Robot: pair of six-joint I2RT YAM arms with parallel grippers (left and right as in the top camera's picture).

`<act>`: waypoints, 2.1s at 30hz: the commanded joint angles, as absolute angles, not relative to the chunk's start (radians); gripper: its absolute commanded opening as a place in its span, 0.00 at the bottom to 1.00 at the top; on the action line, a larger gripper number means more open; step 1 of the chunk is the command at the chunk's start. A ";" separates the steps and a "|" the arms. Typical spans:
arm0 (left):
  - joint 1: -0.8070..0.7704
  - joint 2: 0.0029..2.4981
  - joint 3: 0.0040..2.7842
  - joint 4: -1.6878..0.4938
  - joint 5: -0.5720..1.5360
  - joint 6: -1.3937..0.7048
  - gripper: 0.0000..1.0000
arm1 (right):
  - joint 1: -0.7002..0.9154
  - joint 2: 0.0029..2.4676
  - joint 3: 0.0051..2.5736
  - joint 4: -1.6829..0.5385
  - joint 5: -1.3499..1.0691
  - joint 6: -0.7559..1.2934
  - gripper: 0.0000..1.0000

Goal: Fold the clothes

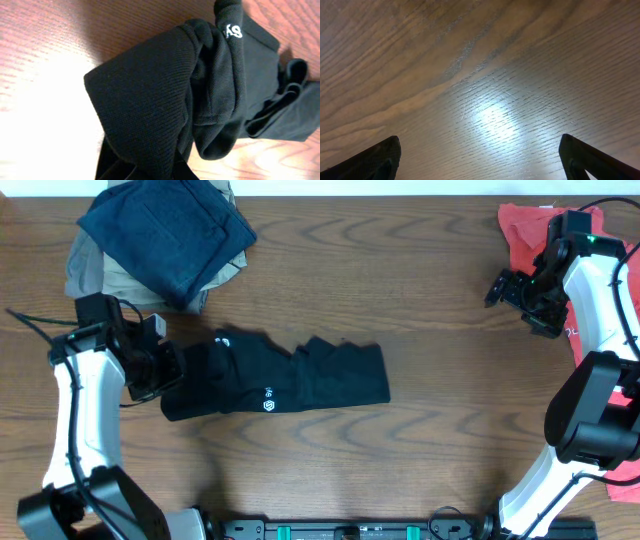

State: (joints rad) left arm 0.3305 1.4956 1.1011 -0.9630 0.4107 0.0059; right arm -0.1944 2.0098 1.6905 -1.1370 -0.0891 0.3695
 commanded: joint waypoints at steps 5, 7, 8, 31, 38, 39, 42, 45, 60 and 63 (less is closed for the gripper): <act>0.330 1.459 1.124 -0.960 0.387 -0.020 0.06 | -0.198 2.018 1.707 -1.137 -0.082 0.355 0.99; 0.330 1.465 1.123 -0.960 0.364 -0.020 0.06 | -0.198 2.018 1.707 -1.138 -0.082 0.355 0.99; 0.330 1.470 1.122 -0.960 0.344 -0.021 0.06 | -0.197 2.018 1.707 -1.138 -0.082 0.355 0.99; 0.370 1.685 1.106 -0.812 0.234 -0.115 0.79 | -0.196 2.018 1.707 -1.138 -0.082 0.355 0.99; 0.453 1.693 1.106 -0.811 0.392 -0.057 0.98 | -0.195 2.018 1.707 -1.137 -0.082 0.355 0.99; 0.454 1.700 1.106 -0.817 0.435 -0.033 0.98 | -0.196 2.018 1.707 -1.137 -0.082 0.355 0.99; 0.440 1.728 1.103 -0.847 0.484 0.011 0.98 | -0.195 2.018 1.707 -1.137 -0.082 0.355 0.99; 0.413 1.765 1.088 -0.858 0.477 0.026 0.98 | -0.196 2.018 1.707 -1.137 -0.082 0.355 0.99; 0.398 1.917 1.082 -0.839 0.358 0.021 0.98 | -0.196 2.018 1.707 -1.138 -0.082 0.355 0.99; 0.404 1.917 1.088 -0.826 0.357 0.022 0.98 | -0.196 2.018 1.707 -1.137 -0.082 0.354 0.99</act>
State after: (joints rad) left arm 0.3908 1.8591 1.1004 -0.8581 0.4400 0.0002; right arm -0.1944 2.0098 1.6905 -1.1370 -0.0891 0.3695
